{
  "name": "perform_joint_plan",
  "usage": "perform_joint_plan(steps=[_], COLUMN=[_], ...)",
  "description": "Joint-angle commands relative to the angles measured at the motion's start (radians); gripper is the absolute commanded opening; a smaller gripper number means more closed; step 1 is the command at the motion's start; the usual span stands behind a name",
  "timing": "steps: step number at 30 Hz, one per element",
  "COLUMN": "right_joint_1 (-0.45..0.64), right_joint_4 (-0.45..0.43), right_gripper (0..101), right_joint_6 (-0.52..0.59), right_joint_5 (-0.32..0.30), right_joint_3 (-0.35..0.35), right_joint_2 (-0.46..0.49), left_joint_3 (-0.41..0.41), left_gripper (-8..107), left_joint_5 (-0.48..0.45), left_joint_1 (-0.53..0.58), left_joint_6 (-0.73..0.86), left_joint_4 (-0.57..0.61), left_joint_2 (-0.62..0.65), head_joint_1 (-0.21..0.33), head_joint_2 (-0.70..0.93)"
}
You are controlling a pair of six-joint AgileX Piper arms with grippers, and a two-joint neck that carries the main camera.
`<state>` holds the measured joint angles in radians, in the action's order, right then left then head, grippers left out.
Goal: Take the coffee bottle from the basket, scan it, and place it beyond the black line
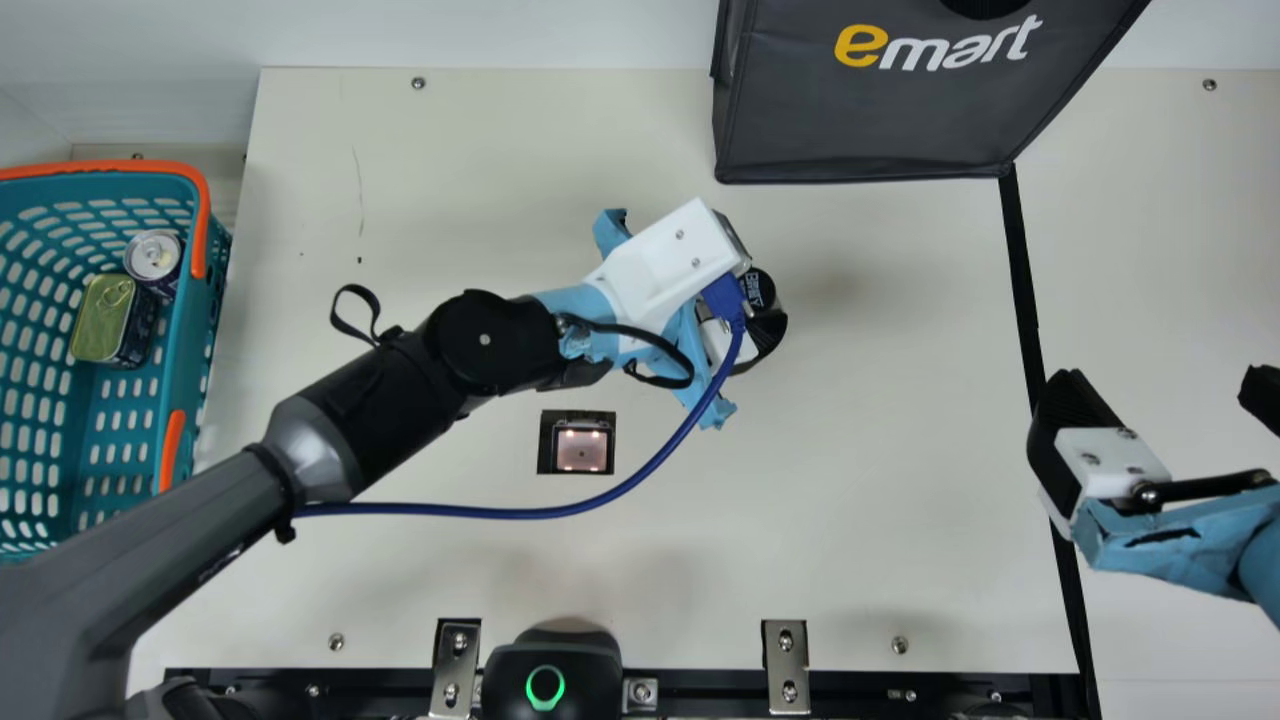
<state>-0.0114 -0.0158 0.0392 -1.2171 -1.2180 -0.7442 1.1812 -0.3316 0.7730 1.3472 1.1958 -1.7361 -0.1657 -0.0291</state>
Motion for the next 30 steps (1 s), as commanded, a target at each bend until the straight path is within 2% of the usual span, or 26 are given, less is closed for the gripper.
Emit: perform_joint_plan(steps=[1,10,21,30], right_joint_1=[0.000,0.000,0.000,0.000], right_joint_4=[0.000,0.000,0.000,0.000], right_gripper=[91,91,91,91], right_joint_6=[0.000,0.000,0.000,0.000], right_joint_5=[0.000,0.000,0.000,0.001], right_joint_3=[0.000,0.000,0.000,0.000], right_joint_2=[0.000,0.000,0.000,0.000], left_joint_3=[-0.004,-0.025,-0.047,-0.069], left_gripper=[62,90,90,90], left_joint_5=[0.004,0.020,0.045,0.078], left_joint_1=[0.003,0.018,0.030,0.038], left_joint_6=[0.007,0.033,0.018,-0.063], left_joint_4=[0.007,0.033,0.027,-0.039], left_joint_2=[0.002,0.007,0.031,0.088], head_joint_1=[0.027,0.027,0.027,0.027], head_joint_2=[0.002,0.002,0.002,0.002])
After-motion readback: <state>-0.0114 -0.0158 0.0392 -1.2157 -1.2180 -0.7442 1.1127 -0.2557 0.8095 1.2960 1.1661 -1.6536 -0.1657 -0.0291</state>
